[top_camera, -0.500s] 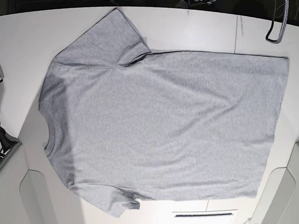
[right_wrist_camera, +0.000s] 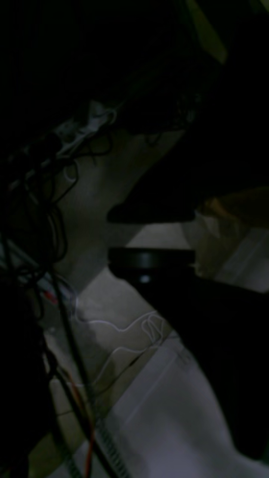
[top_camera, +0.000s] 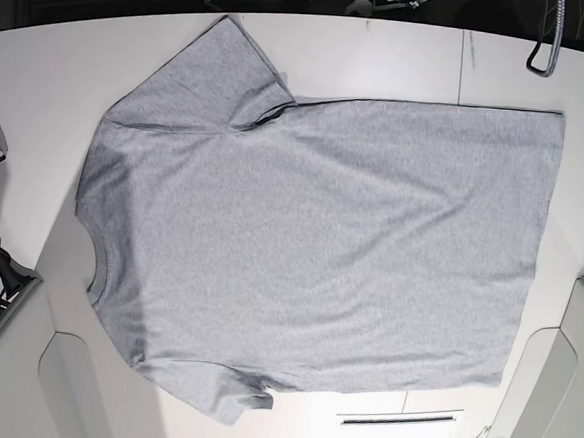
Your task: Fold the T-shirt properly
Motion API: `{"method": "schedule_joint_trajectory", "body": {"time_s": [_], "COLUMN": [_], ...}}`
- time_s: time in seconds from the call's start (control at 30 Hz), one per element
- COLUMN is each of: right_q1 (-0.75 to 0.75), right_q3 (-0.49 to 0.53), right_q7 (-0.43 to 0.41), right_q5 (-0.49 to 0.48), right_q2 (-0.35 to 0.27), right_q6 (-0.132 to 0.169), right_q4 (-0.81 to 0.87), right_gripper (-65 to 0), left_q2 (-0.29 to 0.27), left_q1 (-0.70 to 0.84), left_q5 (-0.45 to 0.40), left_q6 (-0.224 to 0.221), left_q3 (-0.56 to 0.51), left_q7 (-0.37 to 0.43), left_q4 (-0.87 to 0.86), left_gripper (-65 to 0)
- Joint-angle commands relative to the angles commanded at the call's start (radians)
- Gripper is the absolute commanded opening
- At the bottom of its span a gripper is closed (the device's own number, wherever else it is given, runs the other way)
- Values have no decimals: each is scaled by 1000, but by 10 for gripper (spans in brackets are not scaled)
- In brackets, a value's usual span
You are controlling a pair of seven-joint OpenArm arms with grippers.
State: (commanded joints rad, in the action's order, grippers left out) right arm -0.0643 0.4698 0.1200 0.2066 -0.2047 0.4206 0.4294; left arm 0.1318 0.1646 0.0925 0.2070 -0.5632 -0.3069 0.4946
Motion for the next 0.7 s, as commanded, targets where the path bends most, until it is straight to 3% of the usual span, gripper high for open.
{"method": "schedule_joint_trajectory", "body": {"time_s": [0.1, 0.23, 0.33, 0.47, 0.6, 0.7], "right_q1": [0, 0, -16, -88, -196, -282], "right_q3": [0, 0, 0, 0, 0, 0], "right_q7": [0, 0, 0, 0, 0, 0], "right_q5": [-9, -34, -100, -113, -124, -183], "right_q2": [-21, -51, -79, -134, -193, -246], "right_q6": [23, 108, 119, 118, 118, 118], "right_q4": [6, 24, 53, 161, 314, 438], "right_gripper": [-544, -544, -544, -544, -544, -544], "left_q2": [40, 84, 108, 141, 154, 154], "left_q1": [57, 134, 178, 229, 292, 362], "left_q5": [2, 23, 23, 51, 90, 90], "left_q6": [0, 0, 0, 1, 117, 192], "left_q3": [2, 2, 2, 11, 108, 223], "left_q7": [-5, -4, -4, -5, -11, -12], "left_q4": [85, 181, 236, 299, 370, 450], "left_gripper": [-548, -548, -548, -548, -548, -548]}}
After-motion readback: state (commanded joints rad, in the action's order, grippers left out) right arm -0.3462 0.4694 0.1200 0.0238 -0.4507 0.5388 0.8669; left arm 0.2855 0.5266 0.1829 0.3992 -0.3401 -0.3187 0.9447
